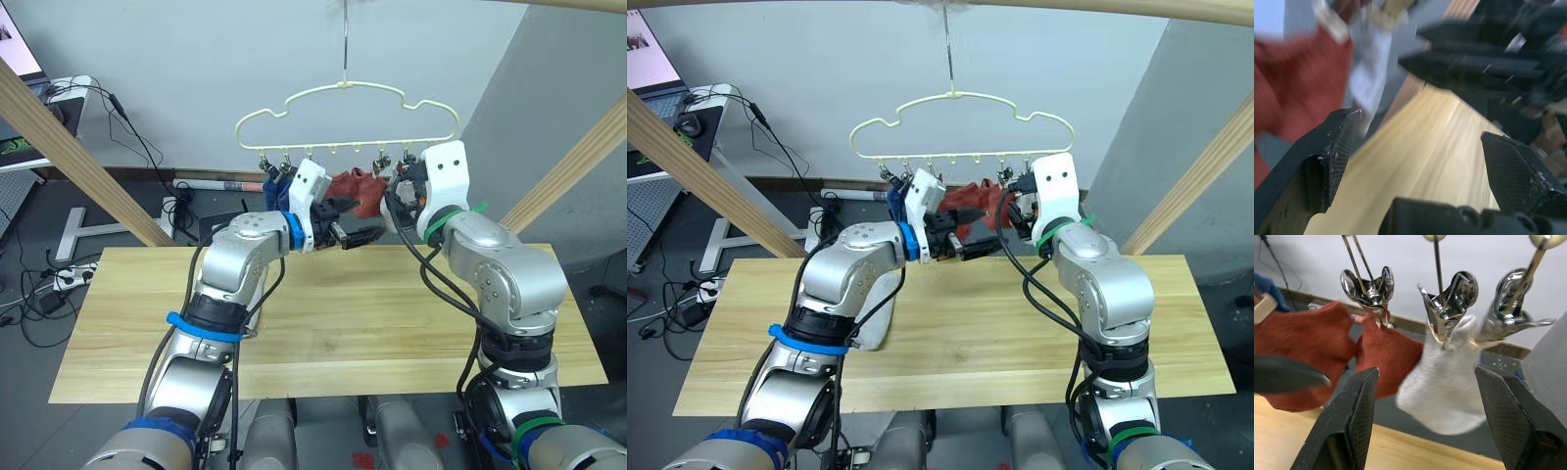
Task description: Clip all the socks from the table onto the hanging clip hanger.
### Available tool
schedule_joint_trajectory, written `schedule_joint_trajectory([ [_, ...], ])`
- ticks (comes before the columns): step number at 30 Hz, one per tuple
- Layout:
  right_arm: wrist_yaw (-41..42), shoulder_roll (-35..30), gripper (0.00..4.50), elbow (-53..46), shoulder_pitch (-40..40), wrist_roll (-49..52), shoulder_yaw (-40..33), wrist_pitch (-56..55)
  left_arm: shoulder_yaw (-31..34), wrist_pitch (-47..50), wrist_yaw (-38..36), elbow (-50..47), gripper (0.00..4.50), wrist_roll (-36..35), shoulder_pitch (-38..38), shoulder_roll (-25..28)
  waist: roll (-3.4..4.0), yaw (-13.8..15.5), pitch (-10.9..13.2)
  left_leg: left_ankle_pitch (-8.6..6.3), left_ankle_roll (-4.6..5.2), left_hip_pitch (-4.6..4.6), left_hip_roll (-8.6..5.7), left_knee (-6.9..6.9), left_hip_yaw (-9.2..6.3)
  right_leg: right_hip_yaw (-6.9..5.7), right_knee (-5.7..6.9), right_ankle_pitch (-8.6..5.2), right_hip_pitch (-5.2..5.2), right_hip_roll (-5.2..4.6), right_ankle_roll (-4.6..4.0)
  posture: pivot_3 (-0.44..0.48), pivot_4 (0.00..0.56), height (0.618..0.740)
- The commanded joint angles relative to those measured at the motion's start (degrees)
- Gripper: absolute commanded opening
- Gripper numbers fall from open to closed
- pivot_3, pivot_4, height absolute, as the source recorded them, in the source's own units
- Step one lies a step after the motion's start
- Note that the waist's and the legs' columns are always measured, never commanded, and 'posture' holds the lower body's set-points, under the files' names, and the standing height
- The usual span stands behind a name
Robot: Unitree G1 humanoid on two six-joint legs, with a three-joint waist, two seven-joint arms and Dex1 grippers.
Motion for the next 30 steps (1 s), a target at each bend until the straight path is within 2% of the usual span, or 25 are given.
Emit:
schedule_joint_trajectory([
  [1,-2.12,1.06,3.23,-7.32,0.61,-1.17,-2.16,0.90,2.82,0.38,-3.39,-5.43,4.48,-4.16,-0.60,2.87,0.00,0.00,0.00,0.00,0.00,0.00,0.00,0.00,0.00,0.00,0.01,0.00,0.00,0.00,0.00,-0.007,0.247,0.740],
  [6,-4.86,2.93,3.23,-15.54,5.69,-3.09,-1.78,2.54,3.58,0.79,-8.05,-8.18,4.48,-7.05,-1.02,8.76,0.00,0.04,0.00,0.01,-0.01,0.00,0.00,-0.01,-0.01,-0.01,0.00,0.00,0.01,0.00,0.00,-0.006,0.246,0.740],
  [12,-7.57,5.93,3.23,-20.00,8.49,-5.04,-1.61,2.84,5.84,0.85,-11.51,-8.85,4.48,-10.75,-2.82,13.14,0.00,0.02,0.00,0.03,-0.05,0.01,0.00,0.01,-0.01,0.00,0.01,0.00,0.01,-0.01,0.00,-0.009,0.255,0.740],
  [22,-8.55,9.28,3.23,-19.93,7.64,-5.53,-2.08,2.18,6.67,1.42,-14.74,-8.20,4.48,-13.35,-4.26,17.14,0.00,0.01,0.00,0.03,-0.04,0.01,0.02,0.00,-0.02,-0.01,0.01,0.00,0.00,0.01,0.00,-0.002,0.260,0.740],
  [30,-7.90,9.80,3.23,-15.64,6.04,-5.61,-2.76,-0.06,5.78,1.24,-14.47,-8.96,4.48,-13.04,-3.28,18.36,0.00,0.04,0.00,0.03,-0.04,0.01,0.02,0.00,-0.02,-0.01,0.01,0.00,0.00,0.01,0.00,0.006,0.261,0.740],
])
